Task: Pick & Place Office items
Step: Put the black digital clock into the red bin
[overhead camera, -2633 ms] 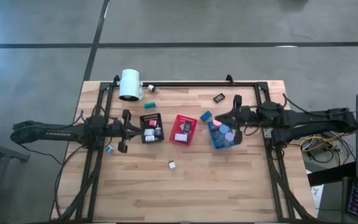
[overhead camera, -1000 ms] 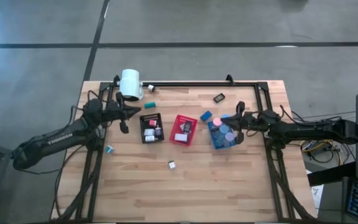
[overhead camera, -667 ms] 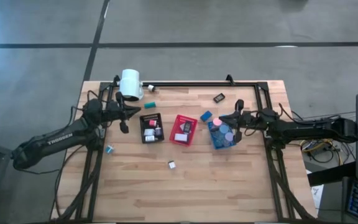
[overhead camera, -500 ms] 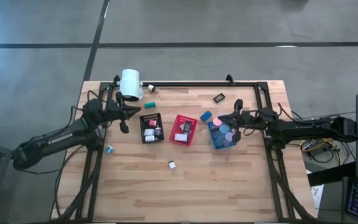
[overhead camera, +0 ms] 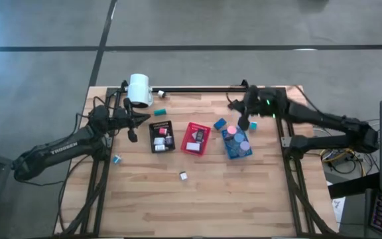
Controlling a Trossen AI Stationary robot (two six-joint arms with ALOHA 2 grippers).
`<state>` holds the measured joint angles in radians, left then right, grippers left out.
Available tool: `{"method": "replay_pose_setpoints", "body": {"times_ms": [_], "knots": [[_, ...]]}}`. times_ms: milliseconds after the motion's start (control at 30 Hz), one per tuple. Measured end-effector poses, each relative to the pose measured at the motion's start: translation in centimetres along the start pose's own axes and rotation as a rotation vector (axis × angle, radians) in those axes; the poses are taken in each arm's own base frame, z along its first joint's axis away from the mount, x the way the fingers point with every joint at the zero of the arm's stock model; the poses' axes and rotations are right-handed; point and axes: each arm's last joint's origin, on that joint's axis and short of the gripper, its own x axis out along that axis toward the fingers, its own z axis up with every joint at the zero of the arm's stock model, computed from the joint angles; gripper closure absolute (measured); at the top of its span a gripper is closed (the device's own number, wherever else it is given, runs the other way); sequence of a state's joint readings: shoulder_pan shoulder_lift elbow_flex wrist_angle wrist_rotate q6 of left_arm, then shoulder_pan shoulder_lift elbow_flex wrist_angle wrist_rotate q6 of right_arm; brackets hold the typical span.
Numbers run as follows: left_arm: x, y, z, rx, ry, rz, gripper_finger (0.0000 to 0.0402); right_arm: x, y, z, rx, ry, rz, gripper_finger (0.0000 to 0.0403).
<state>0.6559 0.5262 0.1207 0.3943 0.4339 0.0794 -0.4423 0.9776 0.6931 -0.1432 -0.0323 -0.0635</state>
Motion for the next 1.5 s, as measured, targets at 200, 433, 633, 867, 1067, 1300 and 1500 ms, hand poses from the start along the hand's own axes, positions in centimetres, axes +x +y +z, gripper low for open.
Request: {"method": "replay_pose_setpoints", "body": {"times_ms": [200,433,633,867,1067,1300,1500], "knots": [[0.0,0.0,0.0,-0.001,-0.002,0.003,0.0383,1.2,-3.2,5.4,-0.212,0.226,0.039,0.039],[0.0,0.0,0.0,-0.006,-0.001,0.003,0.0383,4.6,-7.5,8.2,-0.289,0.544,0.083,0.039],[0.0,0.0,-0.2,-0.019,0.004,0.001,0.0383,8.2,-10.9,6.8,-0.292,0.849,0.177,0.0389],[0.0,-0.1,-0.6,-0.035,0.033,-0.001,0.0383,11.4,-13.7,4.0,-0.258,1.076,0.226,0.0325],[0.0,-0.1,-0.8,-0.043,0.048,-0.003,0.0383,13.7,-14.4,2.6,-0.359,1.075,0.3,0.023],[-0.1,-0.1,-1.0,-0.054,0.072,-0.007,0.0383,14.6,-15.3,1.7,-0.494,1.046,0.354,0.0146],[-0.1,-0.2,-1.3,-0.066,0.098,-0.008,0.0383,14.7,-15.1,0.7,-0.554,1.052,0.409,0.0125]]}}
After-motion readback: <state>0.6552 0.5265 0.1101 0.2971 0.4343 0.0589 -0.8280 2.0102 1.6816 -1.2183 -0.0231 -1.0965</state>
